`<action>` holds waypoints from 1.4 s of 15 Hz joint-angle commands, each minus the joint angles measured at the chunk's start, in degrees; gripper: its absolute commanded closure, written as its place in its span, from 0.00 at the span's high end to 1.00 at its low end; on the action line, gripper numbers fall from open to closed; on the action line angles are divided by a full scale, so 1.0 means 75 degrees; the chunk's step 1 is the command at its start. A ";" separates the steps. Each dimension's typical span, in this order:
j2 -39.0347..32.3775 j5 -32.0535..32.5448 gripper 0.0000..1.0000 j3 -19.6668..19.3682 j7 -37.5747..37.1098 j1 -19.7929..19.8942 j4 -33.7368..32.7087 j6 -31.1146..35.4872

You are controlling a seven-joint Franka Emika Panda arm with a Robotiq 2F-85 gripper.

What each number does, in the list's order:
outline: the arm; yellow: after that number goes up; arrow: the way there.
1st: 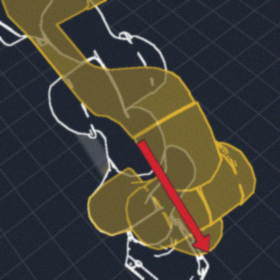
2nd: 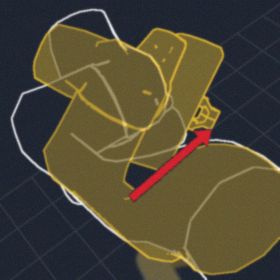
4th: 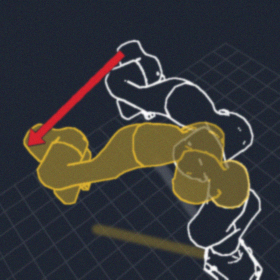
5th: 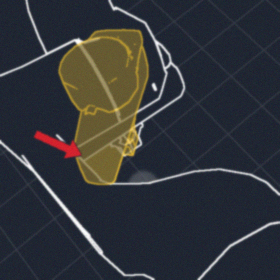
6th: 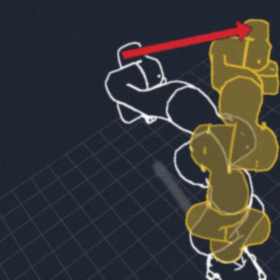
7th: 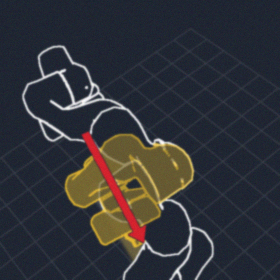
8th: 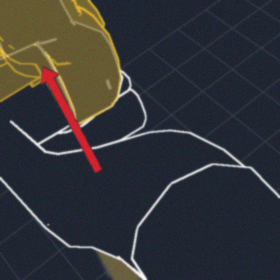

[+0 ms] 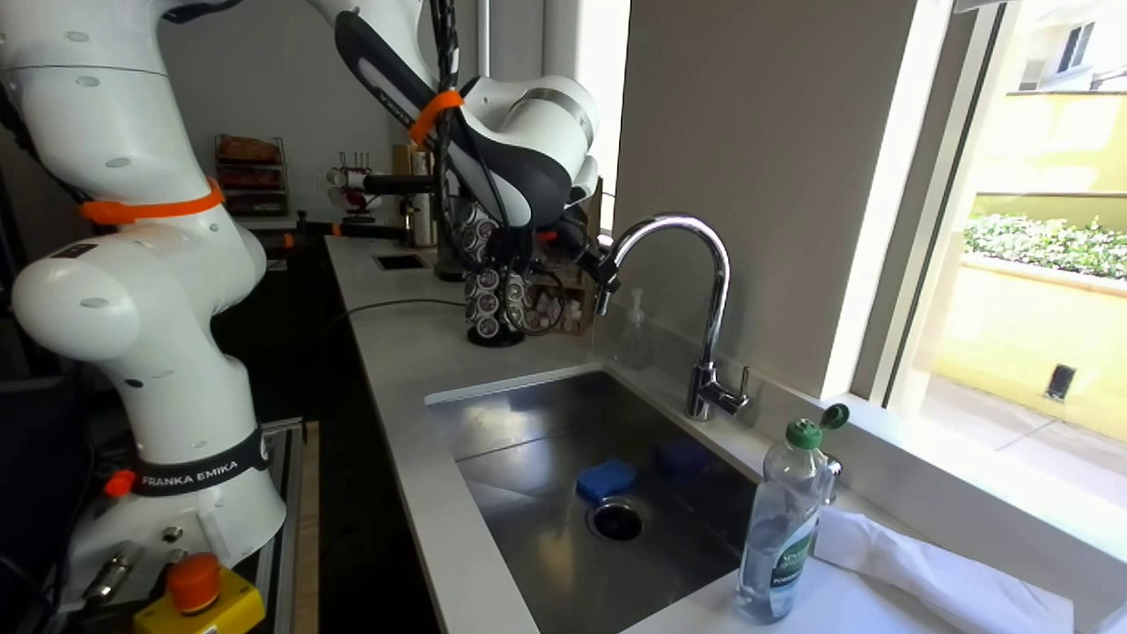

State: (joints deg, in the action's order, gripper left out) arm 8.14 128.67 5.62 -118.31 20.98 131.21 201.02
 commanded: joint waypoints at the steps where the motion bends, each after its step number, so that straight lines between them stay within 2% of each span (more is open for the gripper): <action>1: -0.0134 0.0330 0.08 -0.0108 -0.0314 0.0484 -0.0213 -0.0279; 9: -0.0443 0.0691 0.08 -0.0036 -0.0538 0.1239 -0.0560 -0.0227; 21: -0.0845 0.1026 0.08 0.0028 -0.0719 0.1572 -0.1010 -0.0228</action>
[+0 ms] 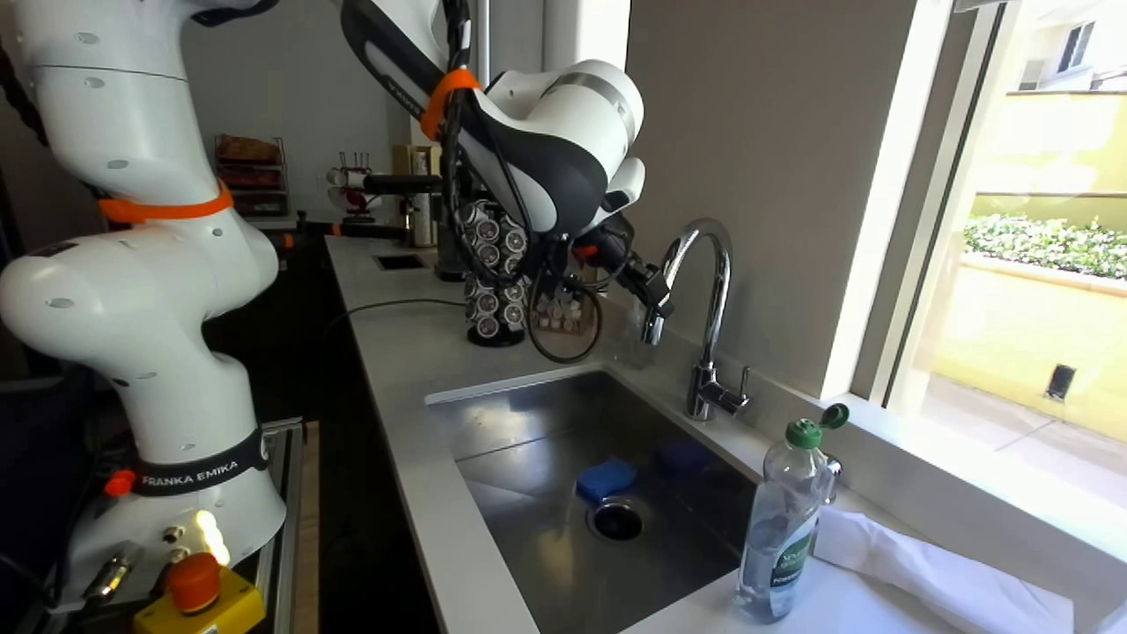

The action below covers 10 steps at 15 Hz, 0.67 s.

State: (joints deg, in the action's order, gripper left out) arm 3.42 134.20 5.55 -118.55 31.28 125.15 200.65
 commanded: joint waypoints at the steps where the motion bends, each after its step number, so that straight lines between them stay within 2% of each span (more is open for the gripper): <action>1: -0.0205 0.0328 0.08 0.0031 -0.0715 0.0213 -0.0219 -0.0162; 5: -0.0166 0.0439 0.08 -0.0001 -0.0748 0.0226 -0.0234 -0.0149; 6: -0.0166 0.0463 0.18 -0.0001 -0.0757 0.0229 -0.0228 -0.0188; 7: -0.0166 0.0462 0.58 -0.0003 -0.0776 0.0231 -0.0233 -0.0187; 8: -0.0144 0.0446 0.58 -0.0009 -0.0764 0.0224 -0.0228 -0.0222; 10: -0.0127 0.0461 0.72 -0.0031 -0.0972 0.0276 -0.0227 -0.0289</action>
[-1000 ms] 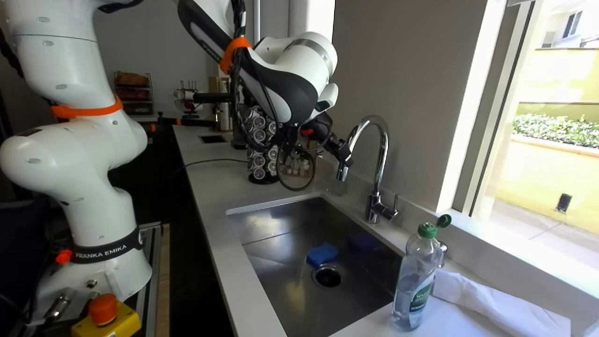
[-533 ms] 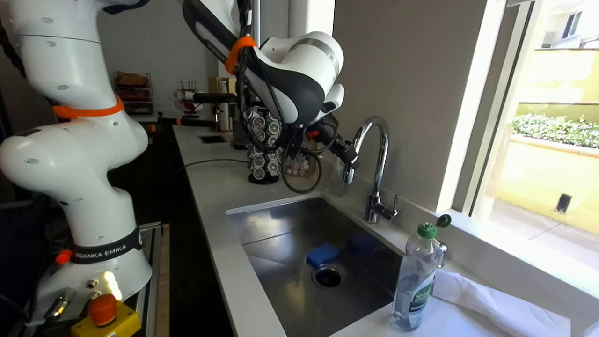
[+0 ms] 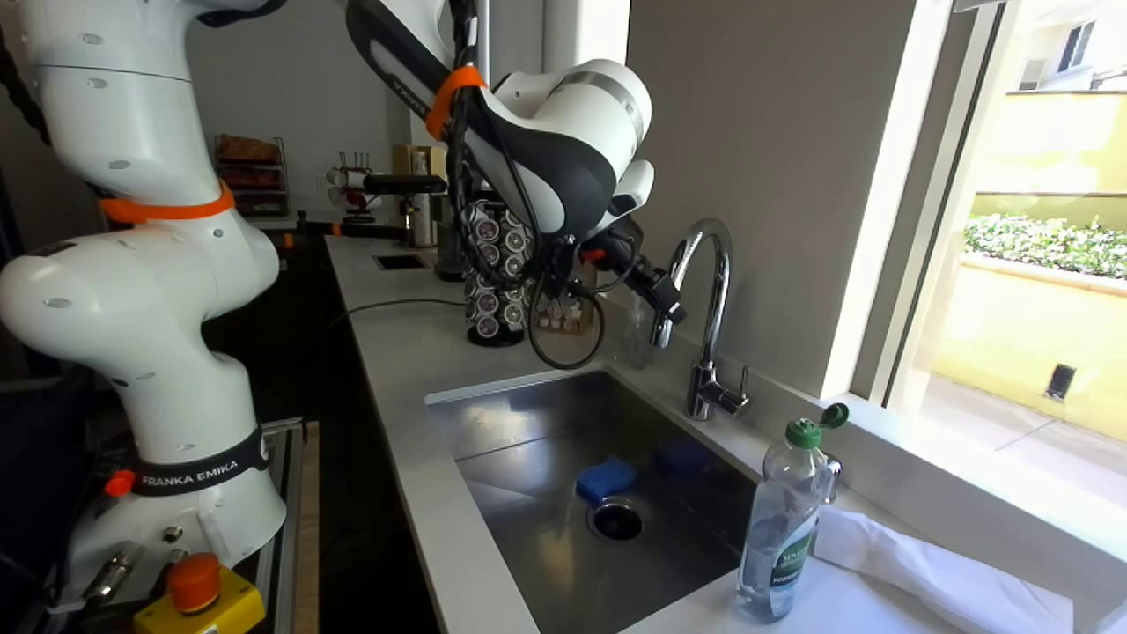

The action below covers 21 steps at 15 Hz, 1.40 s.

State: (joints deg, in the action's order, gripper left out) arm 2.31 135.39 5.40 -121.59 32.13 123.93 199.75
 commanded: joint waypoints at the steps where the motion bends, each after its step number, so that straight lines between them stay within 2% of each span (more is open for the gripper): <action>1: -0.0028 0.0286 0.79 -0.0010 -0.0629 0.0182 -0.0088 -0.0215; 2: -0.0043 0.0289 0.88 -0.0011 -0.0678 0.0204 -0.0087 -0.0251; 4: -0.0066 0.0306 0.99 -0.0016 -0.0763 0.0235 -0.0072 -0.0297; 14: -0.0034 0.0719 1.00 -0.0101 -0.0826 0.0377 -0.0411 0.1231; 21: 0.0002 0.1159 1.00 -0.0292 -0.0603 0.0545 -0.1044 0.2313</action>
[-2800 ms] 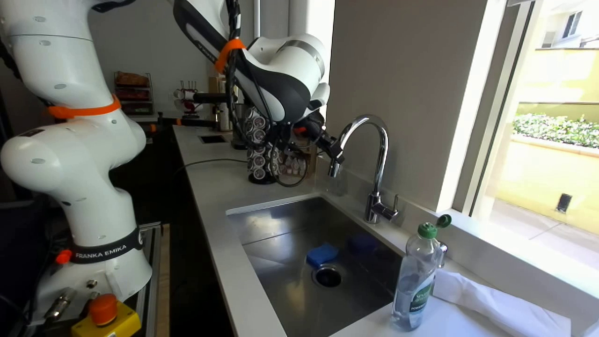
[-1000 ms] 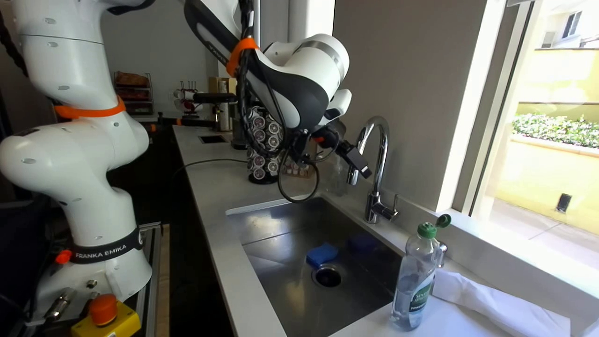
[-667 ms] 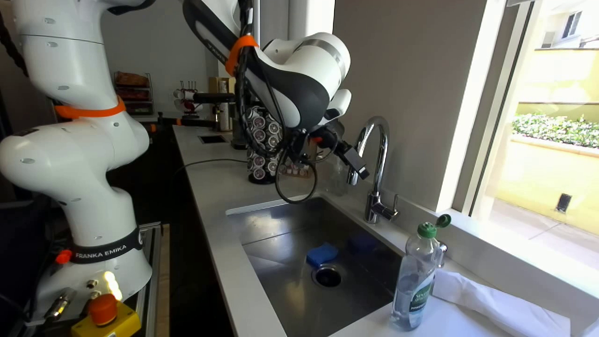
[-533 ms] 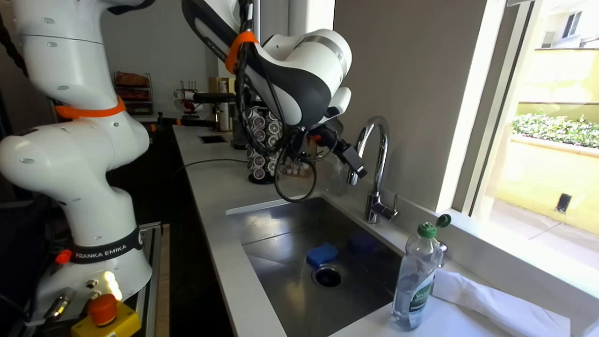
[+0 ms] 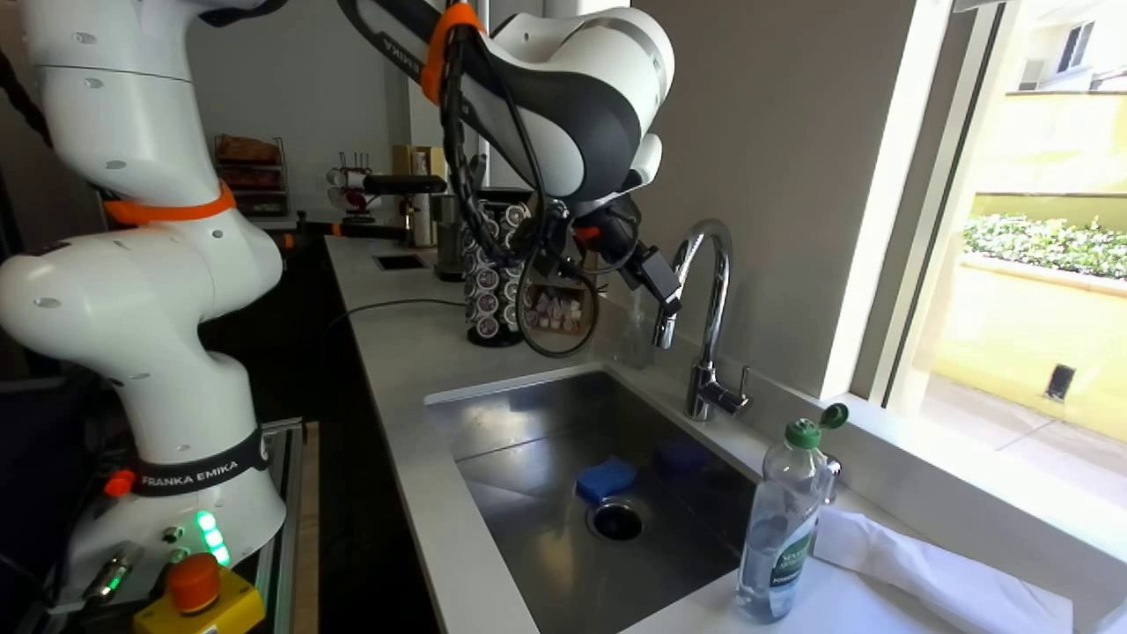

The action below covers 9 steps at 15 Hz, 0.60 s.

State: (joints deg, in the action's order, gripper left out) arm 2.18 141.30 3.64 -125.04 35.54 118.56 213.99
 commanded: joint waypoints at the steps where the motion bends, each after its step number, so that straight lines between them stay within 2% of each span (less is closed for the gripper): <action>1: -0.0032 0.0435 1.00 -0.0098 -0.0139 0.0131 -0.0487 0.0529; 5: -0.0244 0.0594 1.00 -0.0291 -0.0117 0.0306 -0.1128 0.0832; 6: -0.0271 0.0311 1.00 -0.0331 0.0234 0.0477 -0.1062 0.0817; 9: -0.0655 0.0439 1.00 -0.0314 -0.0160 0.0493 -0.1560 0.0788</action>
State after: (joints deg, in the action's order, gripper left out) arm 0.97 143.54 0.98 -124.24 38.88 110.94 218.34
